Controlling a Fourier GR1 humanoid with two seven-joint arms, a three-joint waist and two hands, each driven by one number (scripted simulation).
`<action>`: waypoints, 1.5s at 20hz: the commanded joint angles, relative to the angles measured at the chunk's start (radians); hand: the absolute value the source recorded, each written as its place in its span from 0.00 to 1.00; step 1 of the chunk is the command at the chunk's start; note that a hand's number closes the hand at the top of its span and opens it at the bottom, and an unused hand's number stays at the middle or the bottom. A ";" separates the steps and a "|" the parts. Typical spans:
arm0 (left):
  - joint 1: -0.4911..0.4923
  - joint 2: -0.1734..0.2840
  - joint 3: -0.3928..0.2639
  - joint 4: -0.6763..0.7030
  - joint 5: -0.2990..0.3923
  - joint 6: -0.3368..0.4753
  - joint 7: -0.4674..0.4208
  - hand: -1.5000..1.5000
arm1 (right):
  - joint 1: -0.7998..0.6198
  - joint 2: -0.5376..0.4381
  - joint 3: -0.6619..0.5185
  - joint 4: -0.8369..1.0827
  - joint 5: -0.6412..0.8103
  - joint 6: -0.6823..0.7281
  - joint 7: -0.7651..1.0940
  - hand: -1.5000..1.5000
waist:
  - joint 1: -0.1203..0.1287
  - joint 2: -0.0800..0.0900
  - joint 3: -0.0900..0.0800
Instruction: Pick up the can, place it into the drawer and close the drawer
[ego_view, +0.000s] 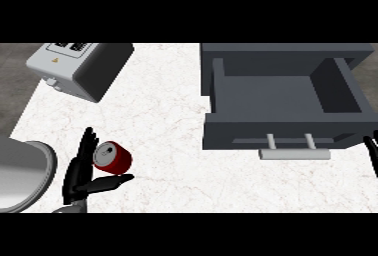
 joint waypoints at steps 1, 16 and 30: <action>-0.100 0.020 0.041 0.184 0.006 0.003 -0.089 0.00 | 0.003 0.023 0.101 0.014 0.082 -0.056 -0.021 0.00 | -0.002 0.001 -0.001; -0.095 -0.027 -0.045 0.104 0.014 -0.007 -0.044 0.00 | 0.013 0.023 0.022 0.000 0.001 -0.016 0.001 0.00 | 0.000 0.000 0.000; -0.166 -0.043 -0.078 -0.028 0.071 -0.045 0.074 1.00 | -0.016 -0.024 -0.046 0.011 -0.049 0.019 -0.002 0.00 | 0.001 0.000 0.000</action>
